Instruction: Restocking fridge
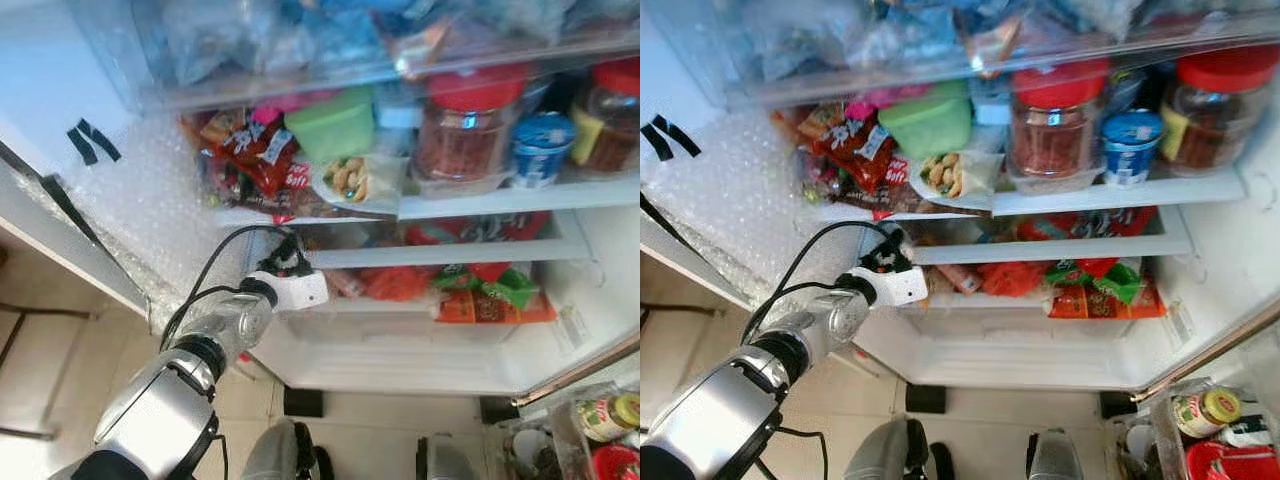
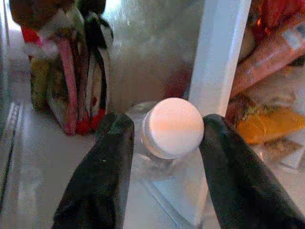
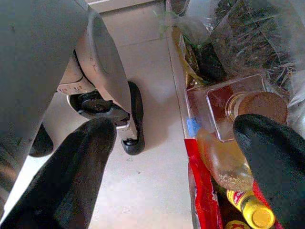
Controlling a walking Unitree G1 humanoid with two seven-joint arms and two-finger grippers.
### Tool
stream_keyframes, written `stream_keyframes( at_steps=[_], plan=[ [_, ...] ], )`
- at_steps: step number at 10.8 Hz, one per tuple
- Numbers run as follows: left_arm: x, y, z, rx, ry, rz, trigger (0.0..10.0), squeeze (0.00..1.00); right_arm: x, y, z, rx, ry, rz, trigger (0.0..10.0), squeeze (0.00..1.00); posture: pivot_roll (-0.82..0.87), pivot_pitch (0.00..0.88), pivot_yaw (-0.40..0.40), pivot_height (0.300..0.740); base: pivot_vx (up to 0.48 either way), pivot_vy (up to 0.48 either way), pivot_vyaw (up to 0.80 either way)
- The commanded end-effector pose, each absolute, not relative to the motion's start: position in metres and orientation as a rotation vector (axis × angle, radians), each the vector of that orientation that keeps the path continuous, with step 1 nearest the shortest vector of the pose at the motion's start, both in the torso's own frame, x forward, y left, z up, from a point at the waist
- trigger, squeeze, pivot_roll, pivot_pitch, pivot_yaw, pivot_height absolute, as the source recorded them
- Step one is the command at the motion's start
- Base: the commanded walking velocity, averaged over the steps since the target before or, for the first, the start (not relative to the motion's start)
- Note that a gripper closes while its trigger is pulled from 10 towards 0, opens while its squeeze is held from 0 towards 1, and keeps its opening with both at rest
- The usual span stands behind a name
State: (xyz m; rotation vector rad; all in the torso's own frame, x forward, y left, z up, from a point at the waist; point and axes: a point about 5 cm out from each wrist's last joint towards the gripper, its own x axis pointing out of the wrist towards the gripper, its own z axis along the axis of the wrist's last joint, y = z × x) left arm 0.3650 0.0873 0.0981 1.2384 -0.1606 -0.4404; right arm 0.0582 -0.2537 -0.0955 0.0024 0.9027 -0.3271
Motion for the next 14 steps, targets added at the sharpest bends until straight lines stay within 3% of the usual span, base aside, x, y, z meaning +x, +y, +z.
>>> stream_keyframes(
  at_steps=[1,3,7,8,9,11,12,14],
  plan=[
    [0.367,0.095,0.099,1.233,-0.135,-0.386,10.0,1.0,0.045,-0.246,-0.1,0.021,0.948,-0.325,10.0,0.0,-0.09,0.205,0.195,0.657,0.0,0.0,0.0],
    [0.368,0.093,0.101,1.212,-0.146,-0.383,10.0,1.0,0.046,-0.245,-0.1,0.02,0.946,-0.326,10.0,0.0,-0.08,0.2,0.196,0.657,0.0,0.0,0.0],
    [0.364,0.084,0.106,1.001,-0.181,-0.431,10.0,1.0,0.05,-0.246,-0.1,0.016,0.943,-0.334,10.0,0.0,-0.08,0.188,0.193,0.657,0.0,0.0,0.0],
    [0.365,0.087,0.109,0.953,-0.189,-0.433,10.0,0.73,0.051,-0.246,-0.1,0.015,0.943,-0.331,10.0,0.0,-0.07,0.184,0.193,0.657,0.0,0.0,0.0],
    [0.362,0.086,0.107,0.904,-0.192,-0.472,10.0,0.0,0.051,-0.246,-0.1,0.016,0.942,-0.332,10.0,0.0,-0.07,0.179,0.193,0.657,0.0,0.0,0.0],
    [0.347,0.093,0.09,0.667,-0.108,-0.577,10.0,0.0,0.054,-0.246,-0.1,0.017,0.941,-0.329,10.0,0.0,-0.06,0.168,0.191,0.657,0.0,0.0,0.0],
    [0.337,0.105,0.075,0.459,-0.013,-0.599,10.0,0.0,0.055,-0.247,-0.1,0.016,0.939,-0.326,10.0,0.0,-0.06,0.162,0.189,0.657,0.0,0.0,0.0],
    [0.314,0.138,0.043,0.283,0.161,-0.605,10.0,0.0,0.058,-0.248,-0.099,0.01,0.942,-0.317,10.0,0.0,-0.04,0.149,0.181,0.657,0.0,0.0,0.0]
  ],
)
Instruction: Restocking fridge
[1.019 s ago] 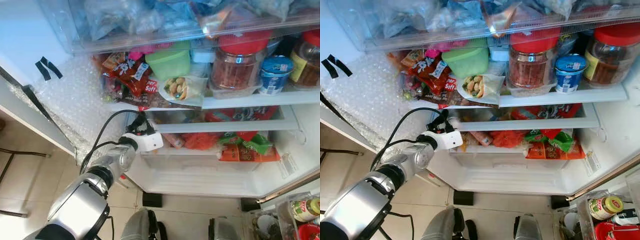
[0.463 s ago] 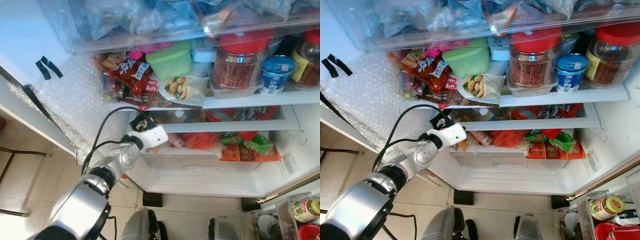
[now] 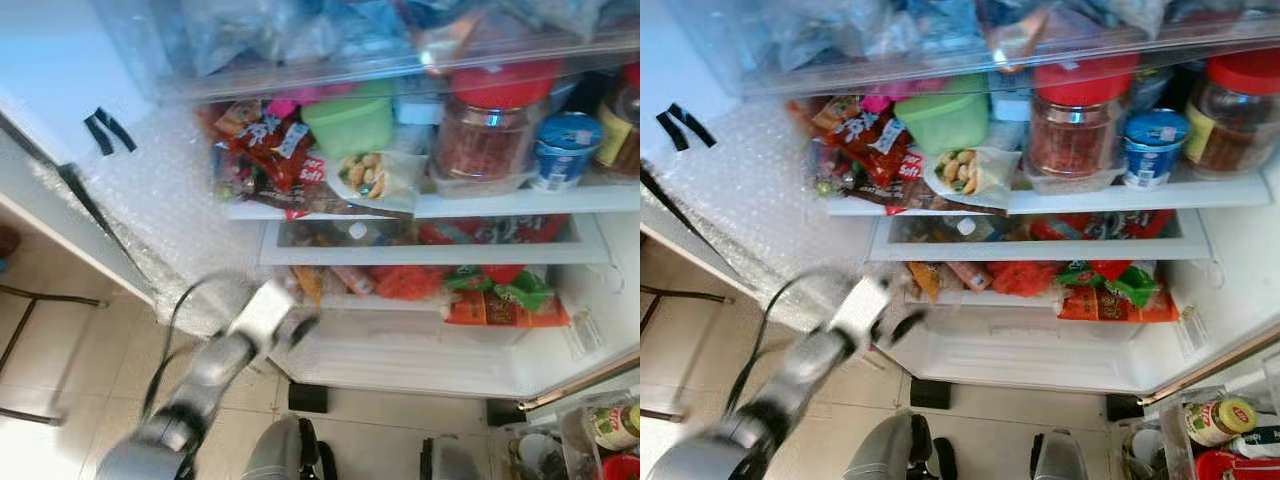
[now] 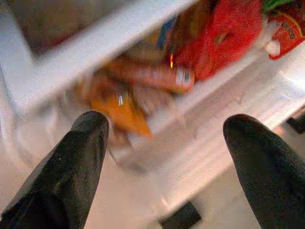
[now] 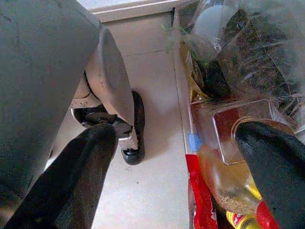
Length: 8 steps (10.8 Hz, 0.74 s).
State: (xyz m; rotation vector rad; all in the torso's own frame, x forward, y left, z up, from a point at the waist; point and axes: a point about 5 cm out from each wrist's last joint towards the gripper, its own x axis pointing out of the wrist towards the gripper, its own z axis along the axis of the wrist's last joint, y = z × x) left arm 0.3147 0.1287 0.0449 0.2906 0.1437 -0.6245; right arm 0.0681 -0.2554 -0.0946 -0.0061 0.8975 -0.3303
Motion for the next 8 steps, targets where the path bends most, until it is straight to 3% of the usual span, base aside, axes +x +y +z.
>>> stream_keyframes(
  at_steps=[1,4,7,8],
  plan=[
    [0.305,0.149,0.03,0.219,0.252,-0.594,10.0,0.0,0.059,-0.249,-0.099,0.007,0.943,-0.316,10.0,0.0,-0.03,0.143,0.177,0.657,0.0,0.0,0.0],
    [0.263,0.184,-0.026,0.093,0.632,-0.359,10.0,0.0,0.063,-0.25,-0.099,-0.009,0.949,-0.289,10.0,0.0,-0.02,0.133,0.164,0.657,0.0,0.0,0.0],
    [0.235,0.184,-0.051,0.087,0.77,-0.257,10.0,0.0,0.063,-0.252,-0.099,-0.019,0.96,-0.286,10.0,0.0,-0.02,0.131,0.159,0.657,0.0,0.0,0.0],
    [0.219,0.197,-0.062,0.066,0.845,-0.107,10.0,0.0,0.063,-0.251,-0.099,-0.017,0.965,-0.282,10.0,0.0,-0.04,0.121,0.156,0.657,0.0,0.0,0.0]
  ],
)
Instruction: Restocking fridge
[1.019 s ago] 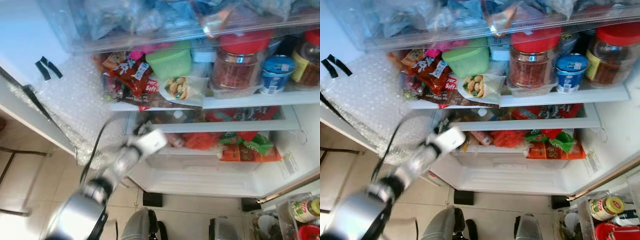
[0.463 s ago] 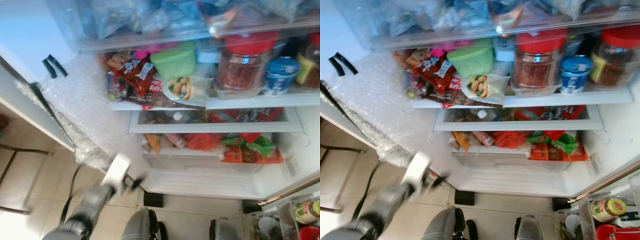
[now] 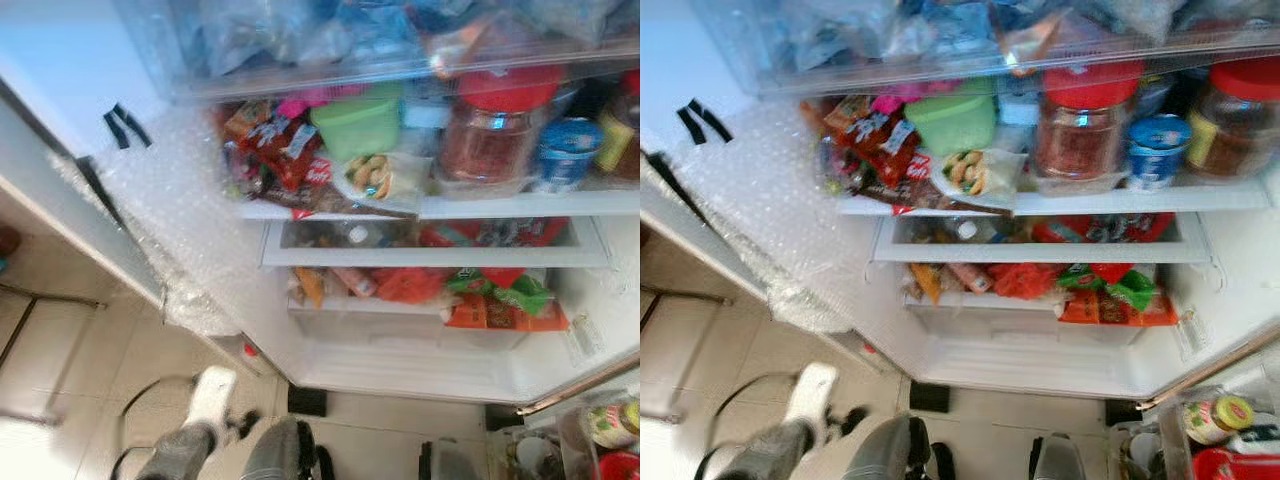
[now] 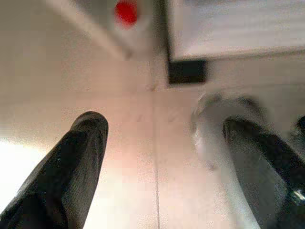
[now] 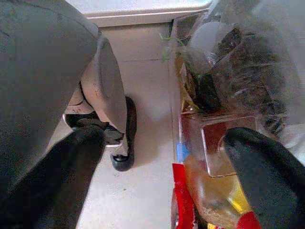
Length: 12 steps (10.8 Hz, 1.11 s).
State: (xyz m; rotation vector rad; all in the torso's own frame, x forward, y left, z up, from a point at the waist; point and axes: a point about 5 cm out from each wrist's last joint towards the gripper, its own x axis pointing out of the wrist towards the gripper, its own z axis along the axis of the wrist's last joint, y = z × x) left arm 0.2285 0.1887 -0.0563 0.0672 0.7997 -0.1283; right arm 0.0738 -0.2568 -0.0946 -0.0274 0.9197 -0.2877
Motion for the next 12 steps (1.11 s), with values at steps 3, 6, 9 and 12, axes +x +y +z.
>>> stream_keyframes(
  at_steps=[3,6,9,12],
  plan=[
    [0.174,0.228,-0.081,0.045,0.984,0.1,10.0,0.0,0.06,-0.251,-0.1,-0.005,0.974,-0.276,10.0,0.0,-0.08,0.105,0.152,0.657,0.0,0.0,0.0],
    [0.173,0.232,-0.081,0.059,0.989,0.128,10.0,0.0,0.058,-0.252,-0.1,-0.013,0.987,-0.255,10.0,0.0,-0.07,0.088,0.145,0.657,0.0,0.186,0.0],
    [0.165,0.232,-0.085,0.087,1.031,0.116,10.0,0.0,0.064,-0.25,-0.1,-0.046,0.982,-0.215,10.0,0.0,-0.07,0.07,0.147,0.657,0.0,0.29,0.53],
    [0.166,0.225,-0.086,0.09,1.041,0.102,10.0,0.0,0.068,-0.251,-0.099,-0.025,0.979,-0.227,10.0,0.0,-0.08,0.074,0.134,0.657,0.0,0.29,0.0]
  ],
)
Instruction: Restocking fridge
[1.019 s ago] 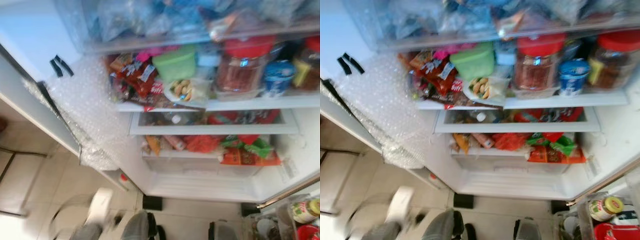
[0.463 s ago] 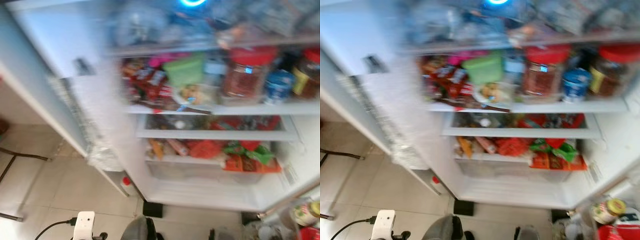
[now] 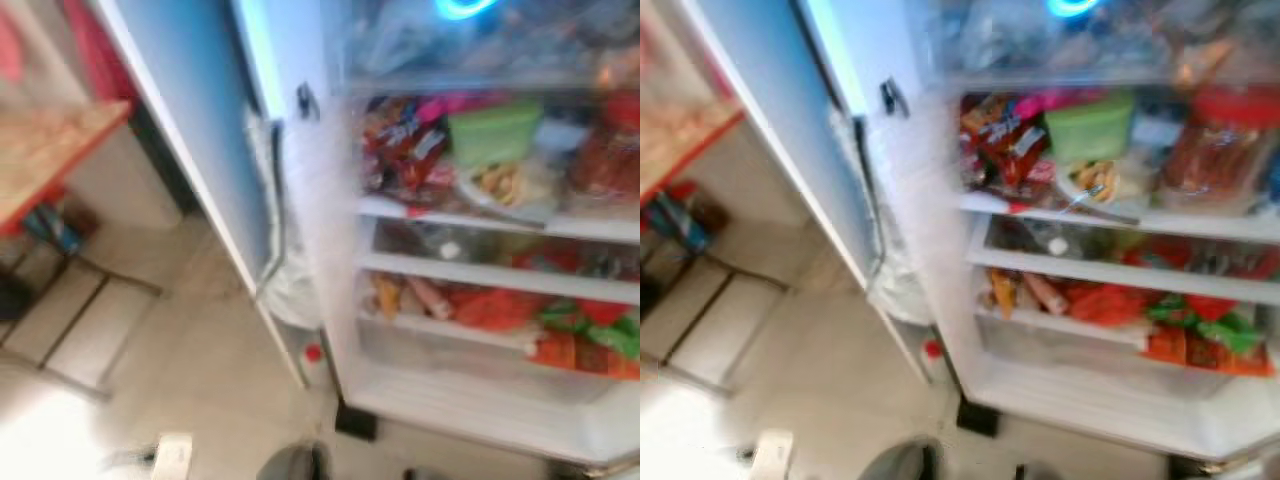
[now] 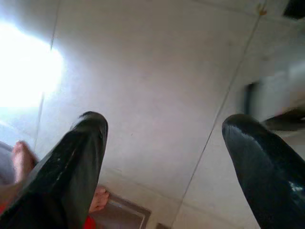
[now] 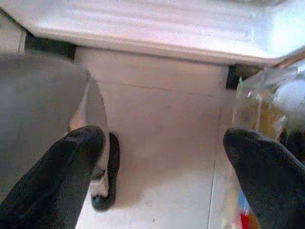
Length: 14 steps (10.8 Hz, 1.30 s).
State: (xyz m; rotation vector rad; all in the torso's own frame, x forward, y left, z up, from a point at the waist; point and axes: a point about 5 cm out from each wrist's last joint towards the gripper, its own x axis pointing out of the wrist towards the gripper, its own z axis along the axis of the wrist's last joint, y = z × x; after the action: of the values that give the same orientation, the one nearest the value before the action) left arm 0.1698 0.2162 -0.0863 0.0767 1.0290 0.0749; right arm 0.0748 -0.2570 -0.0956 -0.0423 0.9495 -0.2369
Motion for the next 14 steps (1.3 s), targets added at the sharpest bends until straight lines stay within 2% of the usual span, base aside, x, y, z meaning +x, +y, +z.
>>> stream_keyframes(
  at_steps=[1,5,8,12,14],
  plan=[
    [0.168,0.227,-0.085,0.092,1.036,0.095,10.0,0.0,0.069,-0.252,-0.099,-0.015,0.975,-0.243,10.0,0.0,-0.08,0.073,0.134,0.657,0.0,0.292,0.0],
    [0.17,0.225,-0.084,0.088,1.03,0.103,10.0,0.0,0.072,-0.253,-0.098,0.001,0.973,-0.241,10.0,0.0,-0.08,0.069,0.121,0.657,0.0,0.277,0.0],
    [0.172,0.217,-0.085,0.078,1.023,0.091,10.0,0.0,0.075,-0.259,-0.096,0.017,0.951,-0.261,10.0,0.0,-0.09,0.05,0.092,0.657,0.0,0.0,0.0],
    [0.169,0.213,-0.087,0.059,1.034,0.084,10.0,0.0,0.075,-0.261,-0.095,0.035,0.942,-0.273,10.0,0.0,-0.09,0.041,0.086,0.732,0.0,0.0,0.0],
    [0.168,0.214,-0.088,0.066,1.038,0.08,10.0,0.0,0.073,-0.259,-0.096,0.042,0.948,-0.282,10.0,0.0,-0.1,0.043,0.1,0.74,0.0,0.0,0.0]
  ],
)
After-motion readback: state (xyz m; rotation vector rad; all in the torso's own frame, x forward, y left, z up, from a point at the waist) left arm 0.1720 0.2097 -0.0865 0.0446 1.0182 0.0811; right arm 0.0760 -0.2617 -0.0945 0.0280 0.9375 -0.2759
